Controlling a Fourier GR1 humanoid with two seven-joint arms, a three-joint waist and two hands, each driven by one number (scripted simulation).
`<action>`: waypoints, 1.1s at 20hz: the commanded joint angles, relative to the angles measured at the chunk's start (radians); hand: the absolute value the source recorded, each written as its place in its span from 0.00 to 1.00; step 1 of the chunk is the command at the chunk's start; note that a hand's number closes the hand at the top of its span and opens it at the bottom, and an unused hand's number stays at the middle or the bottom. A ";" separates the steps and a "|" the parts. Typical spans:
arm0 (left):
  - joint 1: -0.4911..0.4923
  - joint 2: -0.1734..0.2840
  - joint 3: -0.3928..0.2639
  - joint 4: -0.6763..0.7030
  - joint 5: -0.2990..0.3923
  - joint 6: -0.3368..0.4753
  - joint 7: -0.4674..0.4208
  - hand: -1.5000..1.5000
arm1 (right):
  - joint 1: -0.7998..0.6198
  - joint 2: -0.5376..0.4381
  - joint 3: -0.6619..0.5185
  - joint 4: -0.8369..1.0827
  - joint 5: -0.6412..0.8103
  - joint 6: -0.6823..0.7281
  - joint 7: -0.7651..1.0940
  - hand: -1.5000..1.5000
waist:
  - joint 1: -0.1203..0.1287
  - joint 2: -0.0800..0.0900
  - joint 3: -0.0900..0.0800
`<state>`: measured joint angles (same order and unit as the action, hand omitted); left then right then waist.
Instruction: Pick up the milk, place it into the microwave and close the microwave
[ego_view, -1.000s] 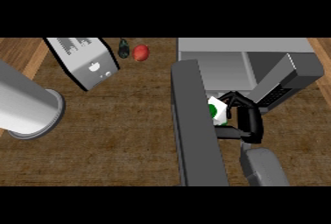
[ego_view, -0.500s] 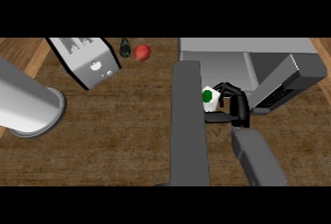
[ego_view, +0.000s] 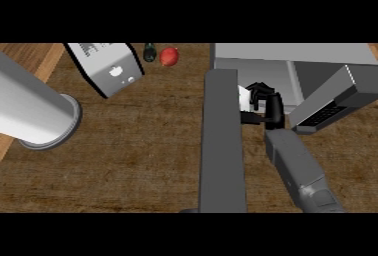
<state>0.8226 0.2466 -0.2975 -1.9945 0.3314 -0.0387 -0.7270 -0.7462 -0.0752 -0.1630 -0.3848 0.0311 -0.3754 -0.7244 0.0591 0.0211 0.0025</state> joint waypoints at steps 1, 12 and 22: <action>-0.045 -0.007 0.008 0.043 -0.006 0.002 0.005 0.00 | -0.079 -0.060 -0.021 0.116 0.020 -0.018 -0.010 1.00 | 0.018 0.011 0.001; -0.059 0.018 0.011 0.028 0.016 -0.035 0.016 0.00 | -0.170 -0.113 0.008 0.211 0.099 -0.178 -0.059 1.00 | 0.063 0.032 0.002; -0.052 0.013 0.012 0.030 0.016 -0.033 0.010 0.00 | -0.217 -0.117 -0.078 0.189 0.033 -0.190 -0.135 1.00 | 0.079 0.036 0.005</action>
<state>0.7646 0.2607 -0.2901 -1.9662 0.3411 -0.0707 -0.7143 -0.9463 -0.1790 -0.2083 -0.1869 0.0897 -0.5662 -0.8182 0.1327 0.0552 0.0066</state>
